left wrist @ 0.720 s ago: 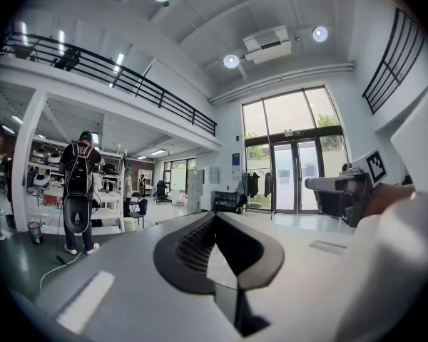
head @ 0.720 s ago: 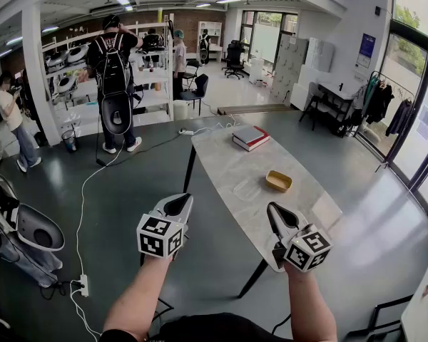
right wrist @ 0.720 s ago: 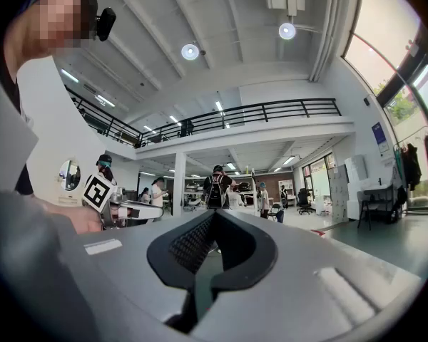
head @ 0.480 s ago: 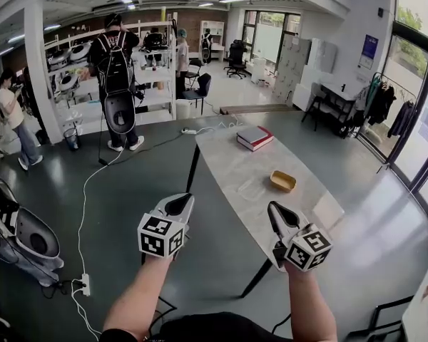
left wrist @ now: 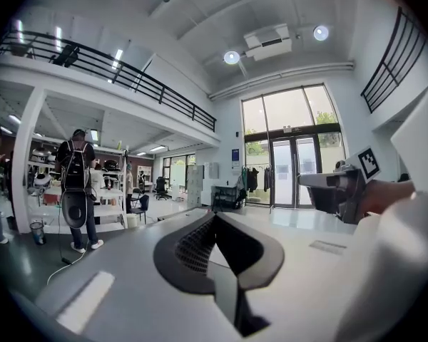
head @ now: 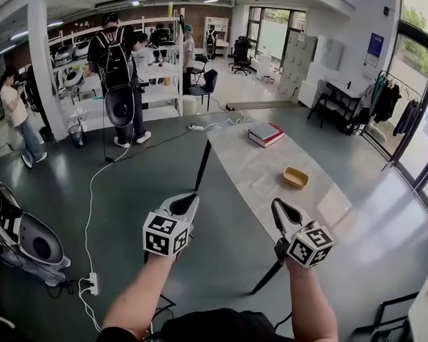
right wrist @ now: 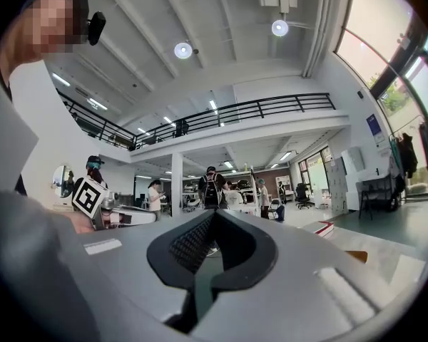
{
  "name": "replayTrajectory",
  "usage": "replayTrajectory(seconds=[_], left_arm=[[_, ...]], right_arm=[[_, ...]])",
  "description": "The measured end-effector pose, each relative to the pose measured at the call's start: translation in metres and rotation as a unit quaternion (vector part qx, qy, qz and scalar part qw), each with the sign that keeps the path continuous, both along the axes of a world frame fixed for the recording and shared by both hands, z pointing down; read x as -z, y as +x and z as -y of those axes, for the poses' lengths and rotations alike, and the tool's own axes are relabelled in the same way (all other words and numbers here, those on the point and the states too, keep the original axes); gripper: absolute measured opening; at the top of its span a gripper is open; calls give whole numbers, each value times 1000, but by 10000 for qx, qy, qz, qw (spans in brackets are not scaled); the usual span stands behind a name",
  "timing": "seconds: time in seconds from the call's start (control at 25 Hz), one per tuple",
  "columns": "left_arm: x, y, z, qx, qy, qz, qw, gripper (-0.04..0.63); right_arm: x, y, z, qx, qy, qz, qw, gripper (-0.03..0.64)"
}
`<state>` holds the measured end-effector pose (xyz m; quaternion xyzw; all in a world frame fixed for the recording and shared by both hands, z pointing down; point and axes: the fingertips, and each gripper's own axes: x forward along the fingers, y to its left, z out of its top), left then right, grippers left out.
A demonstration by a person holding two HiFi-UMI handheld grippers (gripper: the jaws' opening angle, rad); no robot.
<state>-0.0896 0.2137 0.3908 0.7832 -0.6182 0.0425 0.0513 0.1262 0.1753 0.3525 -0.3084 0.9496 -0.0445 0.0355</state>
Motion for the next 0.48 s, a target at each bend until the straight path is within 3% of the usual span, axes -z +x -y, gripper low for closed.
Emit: replayTrajectory(seconds=[0.48], left_arm=[[-27,-36,18,128,-252,-106,9995,3]], right_arm=[[-36,-32,29,77,-321,-186,9993,14]])
